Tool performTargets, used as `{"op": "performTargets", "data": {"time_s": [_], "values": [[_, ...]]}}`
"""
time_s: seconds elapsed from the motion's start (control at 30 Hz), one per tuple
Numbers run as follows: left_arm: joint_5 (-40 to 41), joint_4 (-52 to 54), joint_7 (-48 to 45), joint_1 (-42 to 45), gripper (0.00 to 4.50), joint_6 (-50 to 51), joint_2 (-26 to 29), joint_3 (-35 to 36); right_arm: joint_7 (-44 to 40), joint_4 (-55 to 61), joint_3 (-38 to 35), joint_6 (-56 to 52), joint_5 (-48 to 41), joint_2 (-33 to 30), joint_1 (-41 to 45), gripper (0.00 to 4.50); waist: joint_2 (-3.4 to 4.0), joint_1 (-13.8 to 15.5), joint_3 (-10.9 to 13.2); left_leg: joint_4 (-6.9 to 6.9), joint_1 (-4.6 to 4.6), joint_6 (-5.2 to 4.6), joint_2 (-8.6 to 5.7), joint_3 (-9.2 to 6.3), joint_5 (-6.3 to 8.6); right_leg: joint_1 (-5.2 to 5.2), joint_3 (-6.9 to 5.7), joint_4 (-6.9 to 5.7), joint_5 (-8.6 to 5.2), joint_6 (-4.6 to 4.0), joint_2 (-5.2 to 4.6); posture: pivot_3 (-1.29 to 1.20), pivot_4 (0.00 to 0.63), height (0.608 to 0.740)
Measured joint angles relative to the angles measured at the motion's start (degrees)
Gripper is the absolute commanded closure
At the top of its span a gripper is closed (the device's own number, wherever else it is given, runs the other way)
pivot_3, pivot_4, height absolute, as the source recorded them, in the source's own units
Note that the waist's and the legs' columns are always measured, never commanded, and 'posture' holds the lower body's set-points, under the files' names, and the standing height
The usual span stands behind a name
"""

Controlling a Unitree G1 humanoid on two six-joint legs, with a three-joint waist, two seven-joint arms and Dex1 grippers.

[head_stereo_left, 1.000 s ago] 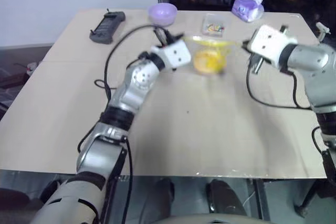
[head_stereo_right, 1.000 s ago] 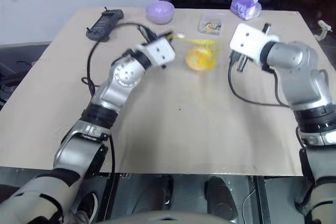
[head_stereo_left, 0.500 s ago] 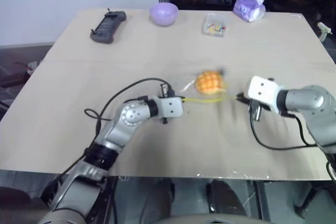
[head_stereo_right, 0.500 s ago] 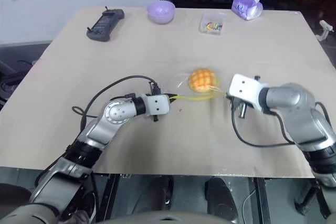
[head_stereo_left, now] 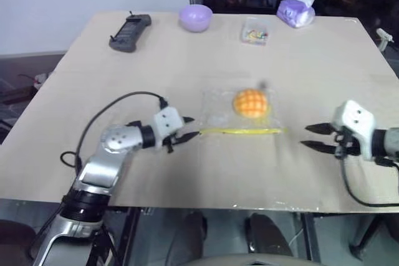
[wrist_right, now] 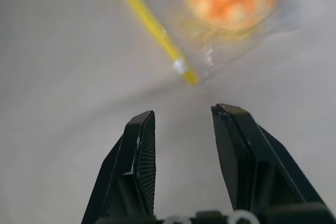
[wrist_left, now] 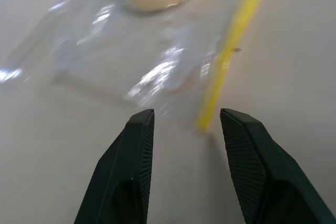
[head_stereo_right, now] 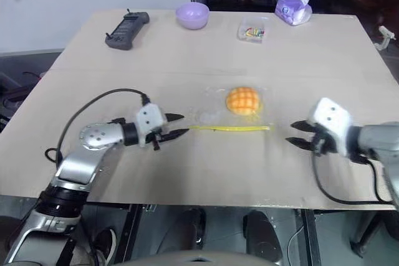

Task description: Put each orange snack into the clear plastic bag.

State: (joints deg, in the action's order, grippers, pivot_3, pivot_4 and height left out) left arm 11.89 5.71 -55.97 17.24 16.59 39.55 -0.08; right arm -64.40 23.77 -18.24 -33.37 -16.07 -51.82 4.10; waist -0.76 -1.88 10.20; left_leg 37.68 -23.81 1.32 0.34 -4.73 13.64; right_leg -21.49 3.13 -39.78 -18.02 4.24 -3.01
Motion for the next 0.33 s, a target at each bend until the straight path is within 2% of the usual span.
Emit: {"op": "performTargets", "data": {"time_s": [0.1,0.2,0.33], "values": [[8.17,0.70,-3.01,-4.51,2.38,6.77,4.89,9.13,-4.69,-8.25,-9.64,5.44,-2.58,-0.71,-7.32,2.64,0.02,-0.08,0.00,-0.05,0.04,0.00,0.02,0.08,0.00,0.01,0.06,0.08,-0.01,-0.01,-0.02,0.00,0.150,0.740],[13.02,4.83,-4.01,-8.52,2.38,10.81,6.47,13.24,-7.11,-11.84,-13.89,6.77,-6.68,-0.69,-8.71,2.64,0.03,-0.46,0.00,-0.06,0.12,0.00,0.05,0.18,0.00,0.03,0.16,0.01,0.00,-0.01,-0.01,0.00,0.150,0.740],[14.20,7.73,-3.85,-13.14,2.38,11.97,8.73,16.22,-8.95,-15.70,-16.26,8.09,-8.80,-1.64,-9.33,2.64,0.03,-0.47,0.00,-0.11,0.28,0.00,0.11,0.18,0.00,0.15,0.16,0.01,-0.01,-0.01,0.04,0.00,0.150,0.740]]}}
